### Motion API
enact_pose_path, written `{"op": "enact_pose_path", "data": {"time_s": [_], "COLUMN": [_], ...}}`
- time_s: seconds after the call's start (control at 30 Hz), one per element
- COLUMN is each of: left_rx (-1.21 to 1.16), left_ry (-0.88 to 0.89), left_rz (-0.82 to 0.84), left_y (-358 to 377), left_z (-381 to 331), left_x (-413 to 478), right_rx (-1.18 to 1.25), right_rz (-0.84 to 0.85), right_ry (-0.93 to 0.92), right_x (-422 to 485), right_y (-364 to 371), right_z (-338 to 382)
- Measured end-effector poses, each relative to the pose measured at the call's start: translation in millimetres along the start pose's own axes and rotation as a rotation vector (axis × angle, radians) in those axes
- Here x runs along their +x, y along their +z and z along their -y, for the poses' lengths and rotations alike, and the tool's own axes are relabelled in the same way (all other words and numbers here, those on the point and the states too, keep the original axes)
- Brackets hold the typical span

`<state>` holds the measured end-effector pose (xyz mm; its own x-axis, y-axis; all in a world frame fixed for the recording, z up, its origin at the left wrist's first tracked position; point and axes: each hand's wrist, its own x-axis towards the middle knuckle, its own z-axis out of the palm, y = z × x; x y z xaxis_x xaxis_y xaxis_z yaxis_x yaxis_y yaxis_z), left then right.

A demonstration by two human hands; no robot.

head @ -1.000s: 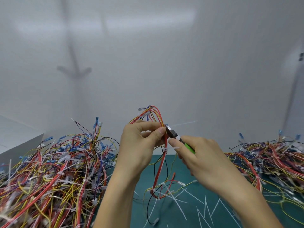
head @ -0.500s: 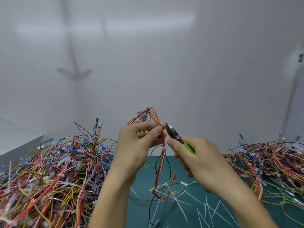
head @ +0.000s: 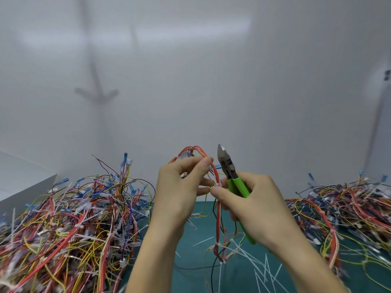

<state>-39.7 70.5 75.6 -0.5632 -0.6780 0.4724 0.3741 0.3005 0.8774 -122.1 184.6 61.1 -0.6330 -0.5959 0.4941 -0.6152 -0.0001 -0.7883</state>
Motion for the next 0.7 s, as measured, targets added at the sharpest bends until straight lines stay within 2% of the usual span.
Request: {"op": "enact_pose_path", "data": {"time_s": [0.17,0.3,0.47,0.7], "left_rx": [0.045,0.064,0.130,0.204], "left_ry": [-0.051,-0.140,-0.149,-0.087], "left_rz": [0.084,0.245,0.398,0.367], "left_y": [-4.2,-4.7,-4.8,-9.7], "left_z": [-0.7,-2.1,-1.1,-0.7], "left_x": [1.2,-0.3,-1.0,-0.3], "right_rx": [0.066,0.094,0.096,0.071], "right_rz": [-0.088,-0.133,-0.182,-0.106], "right_ry": [-0.008,-0.010,0.030,0.065], "right_x": [1.6,1.4,3.4,3.8], "right_y": [-1.6,-1.7,-2.3,-6.5], "right_z": [-2.7,-0.9,-6.1,-7.8]}}
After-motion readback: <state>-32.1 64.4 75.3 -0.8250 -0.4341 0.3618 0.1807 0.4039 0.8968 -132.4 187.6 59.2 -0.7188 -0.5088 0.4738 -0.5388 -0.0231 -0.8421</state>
